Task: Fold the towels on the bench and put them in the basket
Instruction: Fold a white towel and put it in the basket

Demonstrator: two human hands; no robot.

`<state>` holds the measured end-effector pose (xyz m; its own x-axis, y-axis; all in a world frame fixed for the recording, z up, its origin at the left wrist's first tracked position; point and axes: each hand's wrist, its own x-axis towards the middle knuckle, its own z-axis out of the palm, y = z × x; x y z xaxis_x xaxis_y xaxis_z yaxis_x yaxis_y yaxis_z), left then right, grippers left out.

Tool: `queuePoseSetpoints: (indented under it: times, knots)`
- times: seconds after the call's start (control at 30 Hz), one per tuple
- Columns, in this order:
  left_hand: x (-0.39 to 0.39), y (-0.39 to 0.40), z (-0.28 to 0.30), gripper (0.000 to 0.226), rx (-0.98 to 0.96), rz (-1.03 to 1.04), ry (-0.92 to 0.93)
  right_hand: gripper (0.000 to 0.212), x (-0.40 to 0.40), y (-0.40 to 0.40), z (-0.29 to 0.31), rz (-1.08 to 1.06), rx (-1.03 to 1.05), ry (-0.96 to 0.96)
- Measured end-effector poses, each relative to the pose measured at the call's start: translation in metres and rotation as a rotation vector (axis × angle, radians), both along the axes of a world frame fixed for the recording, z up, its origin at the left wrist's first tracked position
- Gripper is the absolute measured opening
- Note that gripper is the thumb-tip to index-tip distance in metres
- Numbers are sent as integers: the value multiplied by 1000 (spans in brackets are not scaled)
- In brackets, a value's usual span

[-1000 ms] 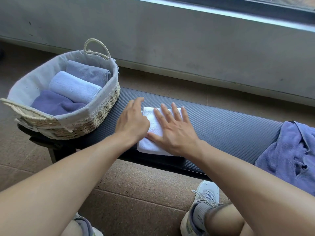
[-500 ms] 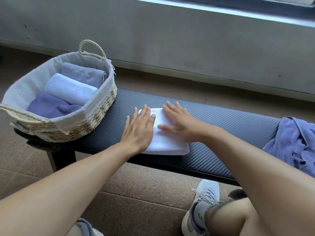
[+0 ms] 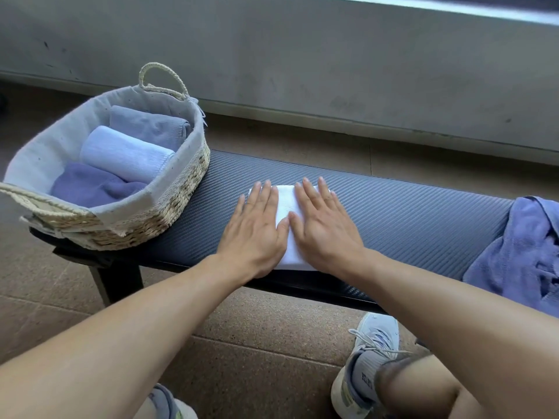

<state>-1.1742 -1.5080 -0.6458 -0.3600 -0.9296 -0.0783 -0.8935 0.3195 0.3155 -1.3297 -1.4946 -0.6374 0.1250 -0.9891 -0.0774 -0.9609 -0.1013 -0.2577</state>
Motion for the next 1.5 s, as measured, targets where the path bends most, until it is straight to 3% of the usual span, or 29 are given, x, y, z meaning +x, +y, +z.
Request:
queuePoseSetpoints:
  times: [0.47, 0.7, 1.1, 1.2, 1.27, 1.33, 1.4, 1.5]
  knots:
    - [-2, 3, 1, 69, 66, 26, 50, 67, -6, -4, 3, 73, 126, 17]
    - [-3, 5, -3, 69, 72, 50, 57, 66, 0, 0, -2, 29, 85, 39]
    - [3, 1, -4, 72, 149, 80, 135, 65, -6, -6, 2, 39, 182, -101]
    - [4, 2, -7, 71, 137, 101, 168, 66, -7, -13, 29, -52, 214, -327]
    - [4, 2, -6, 70, 127, 118, 182, 65, -14, -18, 43, -249, 136, -445]
    - [5, 6, -2, 69, 76, 118, 156, 63, -26, -19, 47, -435, 170, -368]
    - [5, 11, 5, 67, -26, 77, 116, 51, -35, -17, 47, -474, 332, -256]
    - [3, 18, 18, 64, -104, -29, 69, 44, -35, -15, 53, -485, 463, -365]
